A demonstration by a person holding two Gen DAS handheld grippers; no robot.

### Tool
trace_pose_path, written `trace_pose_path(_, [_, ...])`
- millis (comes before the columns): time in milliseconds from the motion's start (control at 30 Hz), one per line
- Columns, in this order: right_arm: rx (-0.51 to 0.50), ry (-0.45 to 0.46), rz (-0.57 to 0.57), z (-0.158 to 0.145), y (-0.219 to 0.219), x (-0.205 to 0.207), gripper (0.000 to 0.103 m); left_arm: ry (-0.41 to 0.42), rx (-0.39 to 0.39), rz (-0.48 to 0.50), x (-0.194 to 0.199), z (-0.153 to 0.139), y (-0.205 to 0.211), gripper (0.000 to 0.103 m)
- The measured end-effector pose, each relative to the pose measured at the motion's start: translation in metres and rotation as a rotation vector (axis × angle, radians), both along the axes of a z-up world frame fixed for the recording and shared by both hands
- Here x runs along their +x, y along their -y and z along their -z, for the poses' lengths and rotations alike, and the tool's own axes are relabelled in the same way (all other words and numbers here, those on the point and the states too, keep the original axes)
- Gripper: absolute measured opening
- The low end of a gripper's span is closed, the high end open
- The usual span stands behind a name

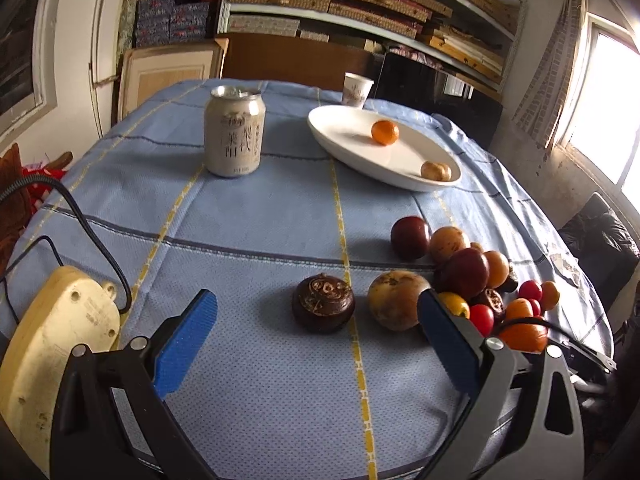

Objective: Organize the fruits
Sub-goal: 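Return both tools to the fruit cluster and approach the brown round fruit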

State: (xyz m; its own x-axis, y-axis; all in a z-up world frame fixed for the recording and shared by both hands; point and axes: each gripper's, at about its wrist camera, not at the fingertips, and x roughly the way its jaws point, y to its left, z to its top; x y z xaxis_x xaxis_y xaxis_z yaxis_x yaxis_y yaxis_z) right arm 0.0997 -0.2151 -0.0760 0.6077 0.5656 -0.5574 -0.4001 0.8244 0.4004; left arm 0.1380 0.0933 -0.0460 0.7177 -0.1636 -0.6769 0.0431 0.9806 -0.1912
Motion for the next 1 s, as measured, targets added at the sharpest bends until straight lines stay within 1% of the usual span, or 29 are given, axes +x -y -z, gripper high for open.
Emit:
trace_pose_path(33, [0.022, 0.002, -0.005, 0.000, 0.004, -0.001, 0.043, -0.018, -0.009, 0.014, 0.003, 0.002, -0.002, 0.098])
trace_pose_path(100, [0.027, 0.004, -0.011, 0.000, 0.005, -0.002, 0.044, -0.056, -0.018, 0.050, 0.011, 0.007, -0.007, 0.098])
trace_pose_path(233, [0.009, 0.039, -0.026, -0.003, 0.000, -0.007, 0.044, -0.067, 0.023, 0.069, 0.017, 0.011, -0.017, 0.098])
trace_pose_path(333, [-0.002, 0.070, -0.034, -0.005, -0.002, -0.012, 0.044, -0.083, 0.040, 0.122, 0.022, 0.014, -0.015, 0.098])
trace_pose_path(400, [-0.006, 0.070, -0.032, -0.005, -0.001, -0.013, 0.044, -0.089, 0.079, 0.167, 0.024, 0.015, -0.008, 0.098])
trace_pose_path(467, [-0.003, 0.057, -0.028, -0.004, 0.000, -0.012, 0.044, -0.096, 0.140, 0.224, 0.027, 0.017, 0.004, 0.098])
trace_pose_path(567, [0.008, 0.050, -0.028, -0.004, 0.002, -0.011, 0.044, -0.097, 0.237, 0.265, 0.031, 0.019, 0.018, 0.098])
trace_pose_path(633, [0.007, 0.051, -0.028, -0.003, 0.002, -0.011, 0.044, -0.103, 0.274, 0.279, 0.035, 0.021, 0.023, 0.098])
trace_pose_path(733, [0.004, 0.054, -0.028, -0.004, 0.002, -0.012, 0.044, -0.110, 0.264, 0.296, 0.041, 0.021, 0.022, 0.098])
trace_pose_path(867, [0.006, 0.056, -0.033, -0.004, 0.003, -0.012, 0.044, -0.102, 0.263, 0.277, 0.046, 0.021, 0.018, 0.098])
trace_pose_path(1000, [0.014, 0.066, -0.037, -0.005, 0.004, -0.012, 0.044, -0.097, 0.238, 0.283, 0.048, 0.021, 0.015, 0.098])
